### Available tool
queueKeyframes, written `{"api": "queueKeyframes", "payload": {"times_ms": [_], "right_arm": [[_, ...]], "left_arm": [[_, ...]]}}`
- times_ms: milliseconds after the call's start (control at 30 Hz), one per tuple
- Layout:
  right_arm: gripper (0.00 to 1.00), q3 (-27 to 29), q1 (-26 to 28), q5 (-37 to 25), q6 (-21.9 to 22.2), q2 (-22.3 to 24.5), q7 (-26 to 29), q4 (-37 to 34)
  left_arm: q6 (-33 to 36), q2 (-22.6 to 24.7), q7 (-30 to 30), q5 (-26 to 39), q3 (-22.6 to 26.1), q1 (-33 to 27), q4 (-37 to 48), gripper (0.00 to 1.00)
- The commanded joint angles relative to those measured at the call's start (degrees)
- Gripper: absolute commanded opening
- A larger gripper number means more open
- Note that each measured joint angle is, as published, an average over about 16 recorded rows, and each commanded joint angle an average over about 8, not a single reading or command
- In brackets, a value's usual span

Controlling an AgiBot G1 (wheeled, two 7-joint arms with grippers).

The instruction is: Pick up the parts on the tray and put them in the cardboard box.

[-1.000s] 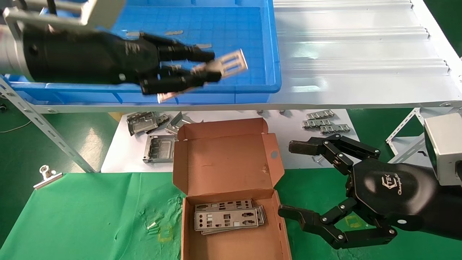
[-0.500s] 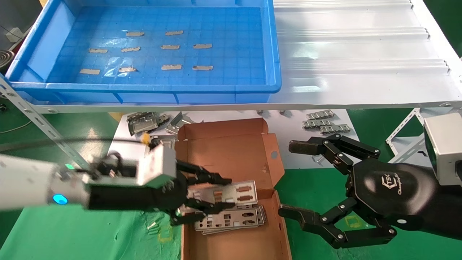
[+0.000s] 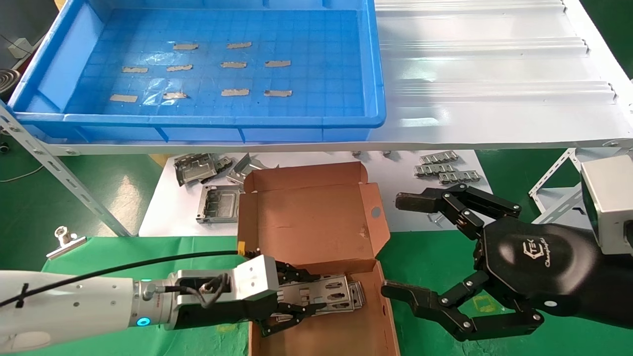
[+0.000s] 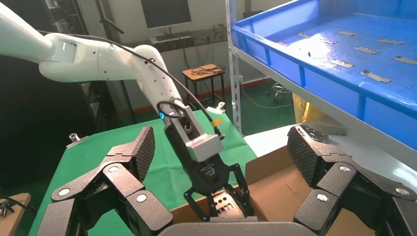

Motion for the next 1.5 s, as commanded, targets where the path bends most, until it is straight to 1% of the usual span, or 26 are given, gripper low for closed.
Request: {"api": "queueKeyframes", "payload": {"times_ms": [33,67,100,433,633,800,900,1067,1233,1367,1500], "right_arm": [[1.00,0.0,0.0,0.0,0.0,0.0,0.0,0.0],[1.00,0.0,0.0,0.0,0.0,0.0,0.0,0.0],[1.00,0.0,0.0,0.0,0.0,0.0,0.0,0.0],[1.00,0.0,0.0,0.0,0.0,0.0,0.0,0.0],[1.00,0.0,0.0,0.0,0.0,0.0,0.0,0.0],[1.00,0.0,0.0,0.0,0.0,0.0,0.0,0.0],[1.00,0.0,0.0,0.0,0.0,0.0,0.0,0.0],[1.00,0.0,0.0,0.0,0.0,0.0,0.0,0.0],[1.00,0.0,0.0,0.0,0.0,0.0,0.0,0.0],[1.00,0.0,0.0,0.0,0.0,0.0,0.0,0.0],[1.00,0.0,0.0,0.0,0.0,0.0,0.0,0.0]], "left_arm": [[-1.1,0.4,0.6,0.9,0.3,0.6,-0.3,0.87],[-1.3,0.5,0.7,1.1,0.4,0.6,-0.3,0.97],[-1.4,0.7,0.7,1.2,0.5,0.7,-0.3,1.00],[-0.5,1.4,0.6,2.2,1.4,-0.1,0.3,1.00],[1.3,0.9,0.3,0.6,0.8,-0.8,0.5,1.00],[3.3,-0.3,-0.2,-2.1,-0.4,-1.0,0.0,1.00],[4.8,-1.4,-0.7,-4.8,-1.5,-0.7,-0.4,1.00],[8.7,-3.0,-3.5,-12.2,-4.0,0.7,0.4,1.00],[12.8,-3.6,-6.5,-19.0,-6.4,2.3,2.5,1.00],[14.1,-3.7,-6.9,-20.9,-7.2,2.8,3.3,1.00],[13.4,-3.6,-6.5,-20.0,-6.8,2.6,3.0,1.00]]}}
